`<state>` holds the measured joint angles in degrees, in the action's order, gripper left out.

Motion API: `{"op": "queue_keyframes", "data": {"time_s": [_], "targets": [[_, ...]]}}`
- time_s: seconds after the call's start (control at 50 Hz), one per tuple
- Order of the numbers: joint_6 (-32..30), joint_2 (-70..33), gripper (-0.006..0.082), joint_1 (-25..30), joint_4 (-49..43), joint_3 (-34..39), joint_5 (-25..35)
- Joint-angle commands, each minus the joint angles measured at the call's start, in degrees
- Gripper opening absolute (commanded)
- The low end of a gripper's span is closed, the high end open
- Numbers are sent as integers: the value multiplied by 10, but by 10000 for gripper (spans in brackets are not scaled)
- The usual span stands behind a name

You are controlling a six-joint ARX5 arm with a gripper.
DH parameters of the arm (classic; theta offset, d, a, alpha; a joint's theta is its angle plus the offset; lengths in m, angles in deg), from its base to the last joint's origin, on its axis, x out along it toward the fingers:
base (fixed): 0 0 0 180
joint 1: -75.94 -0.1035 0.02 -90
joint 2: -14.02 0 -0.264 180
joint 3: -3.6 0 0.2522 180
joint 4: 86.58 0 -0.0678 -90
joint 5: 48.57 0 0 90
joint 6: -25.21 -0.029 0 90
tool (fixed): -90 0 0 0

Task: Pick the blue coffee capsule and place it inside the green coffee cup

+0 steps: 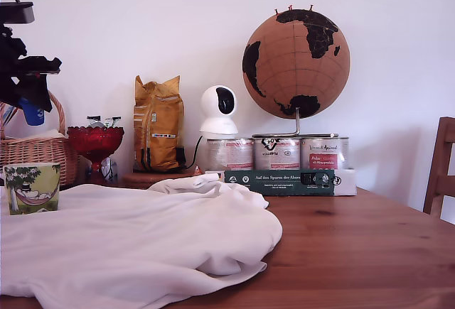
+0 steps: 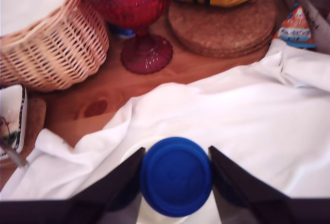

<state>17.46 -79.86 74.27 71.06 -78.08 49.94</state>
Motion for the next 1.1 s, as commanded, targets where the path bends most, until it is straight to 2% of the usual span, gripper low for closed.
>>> {"op": "queue_keyframes", "data": {"time_s": [0.0, 0.26, 0.4, 0.5, 0.64, 0.76, 0.84, 1.08], "targets": [[-2, -33, 114, -7, 5, 3, 1], [-2, -86, 114, -12, 3, -24, 5], [-2, -114, 123, -16, -33, -60, 16], [-2, -123, 217, -16, -54, -76, 16], [-3, -124, 425, -16, -61, -83, 16], [-6, -124, 566, -16, -100, -102, 15], [-14, -124, 596, -16, -116, -112, 15], [-13, -122, 585, -16, -186, -163, 13]]}}
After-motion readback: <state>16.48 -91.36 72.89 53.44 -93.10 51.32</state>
